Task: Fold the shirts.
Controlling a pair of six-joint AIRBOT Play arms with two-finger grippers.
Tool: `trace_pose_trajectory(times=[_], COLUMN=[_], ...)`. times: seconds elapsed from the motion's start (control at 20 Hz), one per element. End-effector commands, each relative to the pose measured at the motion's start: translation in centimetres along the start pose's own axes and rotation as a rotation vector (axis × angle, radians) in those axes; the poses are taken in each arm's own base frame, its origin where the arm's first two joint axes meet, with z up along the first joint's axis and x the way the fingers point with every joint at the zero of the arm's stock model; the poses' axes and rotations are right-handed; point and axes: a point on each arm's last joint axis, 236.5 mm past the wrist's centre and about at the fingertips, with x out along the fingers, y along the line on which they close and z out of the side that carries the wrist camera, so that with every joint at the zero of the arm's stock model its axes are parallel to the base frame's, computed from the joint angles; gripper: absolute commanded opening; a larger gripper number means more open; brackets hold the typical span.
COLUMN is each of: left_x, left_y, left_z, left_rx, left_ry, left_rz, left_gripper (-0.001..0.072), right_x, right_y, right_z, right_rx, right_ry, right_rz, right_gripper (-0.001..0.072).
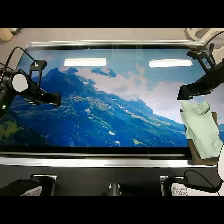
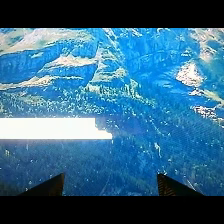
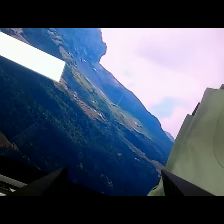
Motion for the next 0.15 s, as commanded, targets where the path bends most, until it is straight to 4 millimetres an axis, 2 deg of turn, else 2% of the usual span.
trace_pose_trajectory(times=[0.0,0.1], left_x=[-0.01,-0.01], left_y=[0.02,0.02], left_z=[0.01,0.01], left_rx=[0.0,0.0], left_ry=[-0.001,-0.001], left_rz=[0.0,0.0], left_gripper=[0.072,0.072], right_x=[-0.01,-0.01], right_y=[-0.03,-0.02], right_z=[0.03,0.03], right_rx=[0.0,0.001], right_ry=[-0.001,-0.001], right_rz=[-0.001,0.0], right_gripper=[0.0625,0.0625])
